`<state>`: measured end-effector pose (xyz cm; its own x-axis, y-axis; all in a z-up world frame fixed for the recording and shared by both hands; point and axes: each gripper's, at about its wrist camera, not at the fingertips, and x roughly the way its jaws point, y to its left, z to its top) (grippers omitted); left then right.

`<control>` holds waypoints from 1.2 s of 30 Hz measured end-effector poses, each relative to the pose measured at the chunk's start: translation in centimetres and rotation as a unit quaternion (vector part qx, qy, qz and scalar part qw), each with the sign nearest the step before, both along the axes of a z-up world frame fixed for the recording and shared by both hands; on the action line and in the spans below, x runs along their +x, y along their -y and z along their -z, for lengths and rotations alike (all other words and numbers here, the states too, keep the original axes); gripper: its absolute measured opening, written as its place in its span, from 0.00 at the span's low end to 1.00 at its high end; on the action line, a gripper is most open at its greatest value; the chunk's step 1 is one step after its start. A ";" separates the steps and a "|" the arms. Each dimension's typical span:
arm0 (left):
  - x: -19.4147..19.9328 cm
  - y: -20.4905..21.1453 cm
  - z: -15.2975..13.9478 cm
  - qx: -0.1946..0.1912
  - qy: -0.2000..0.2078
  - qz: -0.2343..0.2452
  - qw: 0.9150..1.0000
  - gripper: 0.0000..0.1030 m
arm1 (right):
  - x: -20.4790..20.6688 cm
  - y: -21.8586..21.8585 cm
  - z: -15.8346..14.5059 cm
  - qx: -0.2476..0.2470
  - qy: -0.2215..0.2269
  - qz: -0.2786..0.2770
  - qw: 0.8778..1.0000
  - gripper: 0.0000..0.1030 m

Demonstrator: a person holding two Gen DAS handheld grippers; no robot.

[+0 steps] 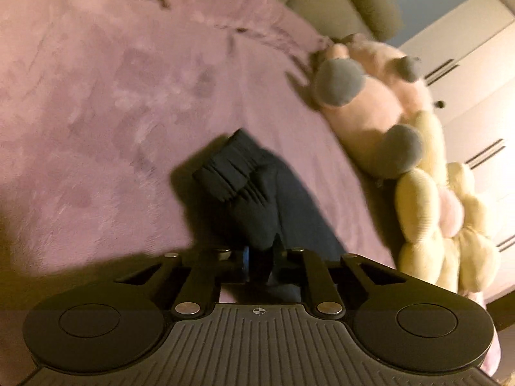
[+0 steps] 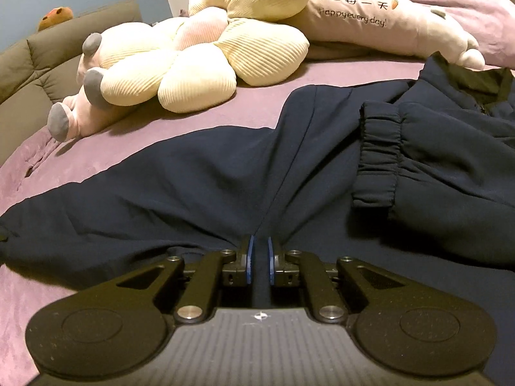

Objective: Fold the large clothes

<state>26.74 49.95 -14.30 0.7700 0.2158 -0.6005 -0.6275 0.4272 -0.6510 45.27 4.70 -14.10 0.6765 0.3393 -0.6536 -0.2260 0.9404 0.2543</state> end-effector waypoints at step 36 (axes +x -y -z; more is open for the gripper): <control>8.3 36.0 -1.9 0.227 0.010 0.433 0.872 0.66 | 0.9 12.7 -0.3 0.346 -0.132 0.035 0.928 0.69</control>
<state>35.05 13.93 -12.45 0.7726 -0.2393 -0.5881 0.0677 0.9520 -0.2984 46.14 -7.98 -13.77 0.5599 0.7007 -0.4422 -0.0134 0.5412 0.8408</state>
